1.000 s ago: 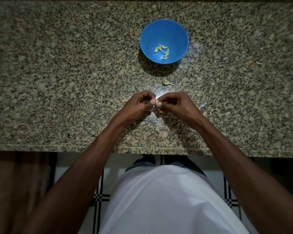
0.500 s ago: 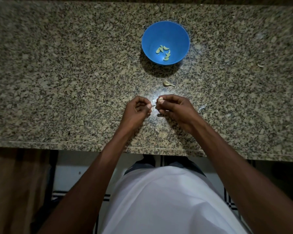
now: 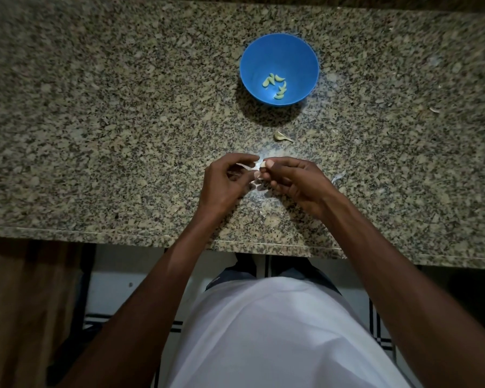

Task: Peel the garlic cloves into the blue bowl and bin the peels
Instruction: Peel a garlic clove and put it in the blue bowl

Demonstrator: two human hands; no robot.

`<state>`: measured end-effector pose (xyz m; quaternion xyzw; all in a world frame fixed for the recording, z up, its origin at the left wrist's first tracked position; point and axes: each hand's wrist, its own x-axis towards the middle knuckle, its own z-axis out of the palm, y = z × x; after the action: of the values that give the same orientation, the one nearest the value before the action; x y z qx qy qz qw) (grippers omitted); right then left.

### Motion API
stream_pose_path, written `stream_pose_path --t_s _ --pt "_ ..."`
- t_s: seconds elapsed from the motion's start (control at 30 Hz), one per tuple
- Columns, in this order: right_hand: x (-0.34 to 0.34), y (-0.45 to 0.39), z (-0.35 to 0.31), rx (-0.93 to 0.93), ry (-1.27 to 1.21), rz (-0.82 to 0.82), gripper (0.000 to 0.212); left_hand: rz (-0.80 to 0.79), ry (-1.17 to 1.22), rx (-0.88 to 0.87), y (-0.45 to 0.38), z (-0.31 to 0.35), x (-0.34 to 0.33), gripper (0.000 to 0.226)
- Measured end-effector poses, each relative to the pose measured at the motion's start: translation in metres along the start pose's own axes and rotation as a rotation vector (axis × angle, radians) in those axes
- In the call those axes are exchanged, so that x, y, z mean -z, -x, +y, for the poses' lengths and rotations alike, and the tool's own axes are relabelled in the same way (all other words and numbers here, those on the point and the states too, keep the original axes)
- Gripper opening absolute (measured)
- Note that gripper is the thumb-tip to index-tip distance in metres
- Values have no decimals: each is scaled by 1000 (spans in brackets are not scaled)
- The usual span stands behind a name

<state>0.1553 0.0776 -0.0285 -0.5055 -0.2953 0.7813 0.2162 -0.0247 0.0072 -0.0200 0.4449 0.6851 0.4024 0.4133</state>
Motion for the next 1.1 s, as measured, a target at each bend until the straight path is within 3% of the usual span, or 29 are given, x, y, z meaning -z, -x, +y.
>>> stream_pose_path --t_s 0.4,0.83,1.1 --pt "-11 11 -4 81 105 19 11 8 41 -117 -3 2 0 16" --pt "-16 11 -3 100 175 80 11 -40 277 13 -12 -14 1 16" --pt "-15 5 2 95 147 92 14 45 471 194 -5 -15 -9 21"
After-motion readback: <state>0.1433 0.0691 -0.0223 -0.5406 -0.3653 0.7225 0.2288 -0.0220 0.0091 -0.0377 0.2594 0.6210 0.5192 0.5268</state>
